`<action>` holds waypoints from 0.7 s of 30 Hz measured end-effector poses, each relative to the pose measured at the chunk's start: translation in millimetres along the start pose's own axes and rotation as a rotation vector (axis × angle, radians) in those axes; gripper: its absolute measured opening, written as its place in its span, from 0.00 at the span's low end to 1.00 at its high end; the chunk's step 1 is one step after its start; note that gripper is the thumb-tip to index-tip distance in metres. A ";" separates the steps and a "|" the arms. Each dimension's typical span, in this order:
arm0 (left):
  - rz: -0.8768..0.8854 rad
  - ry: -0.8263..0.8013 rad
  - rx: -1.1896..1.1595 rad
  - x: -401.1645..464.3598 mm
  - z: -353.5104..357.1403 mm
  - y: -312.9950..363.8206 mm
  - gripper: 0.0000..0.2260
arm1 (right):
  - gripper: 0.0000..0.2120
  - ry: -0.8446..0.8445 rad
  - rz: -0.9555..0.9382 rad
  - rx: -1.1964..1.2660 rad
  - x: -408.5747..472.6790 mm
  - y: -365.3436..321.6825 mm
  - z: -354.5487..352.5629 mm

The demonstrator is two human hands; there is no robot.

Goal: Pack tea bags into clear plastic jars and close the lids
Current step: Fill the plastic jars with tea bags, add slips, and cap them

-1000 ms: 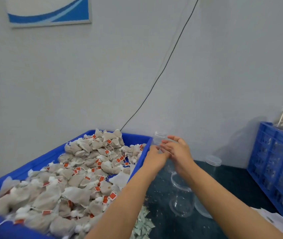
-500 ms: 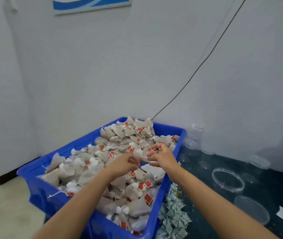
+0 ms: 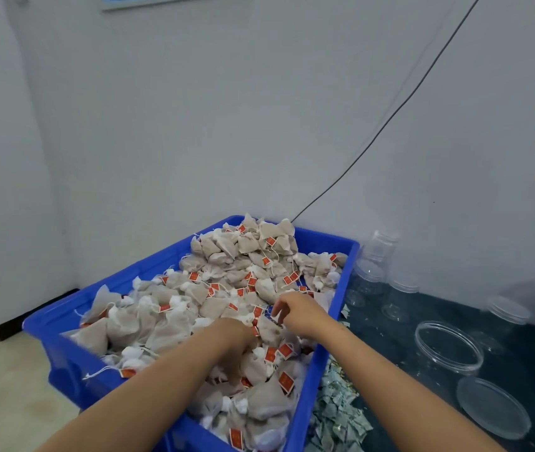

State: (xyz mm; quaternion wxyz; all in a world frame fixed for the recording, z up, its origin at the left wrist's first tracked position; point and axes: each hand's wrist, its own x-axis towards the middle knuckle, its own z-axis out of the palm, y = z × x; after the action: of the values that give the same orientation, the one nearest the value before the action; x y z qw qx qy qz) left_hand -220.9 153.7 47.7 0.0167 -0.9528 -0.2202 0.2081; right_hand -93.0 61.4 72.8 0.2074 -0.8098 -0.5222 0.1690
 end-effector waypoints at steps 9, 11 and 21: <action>0.096 0.211 -0.338 -3.2 0.9 -15.9 0.12 | 0.06 0.017 -0.118 0.060 -0.2 3.0 4.8; 0.102 0.294 -0.492 -5.1 -3.7 -15.4 0.09 | 0.13 -0.074 -0.199 0.147 -3.0 2.2 4.0; 0.014 0.467 -1.135 -5.9 -8.7 -9.8 0.12 | 0.17 -0.036 -0.236 0.149 -6.8 1.5 4.1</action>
State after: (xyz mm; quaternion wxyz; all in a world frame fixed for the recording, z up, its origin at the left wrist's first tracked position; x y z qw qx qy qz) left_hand -226.3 160.6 59.1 -0.4470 -0.8349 -0.2808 -0.1559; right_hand -96.5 55.3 68.9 0.2762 -0.7219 -0.6034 0.1962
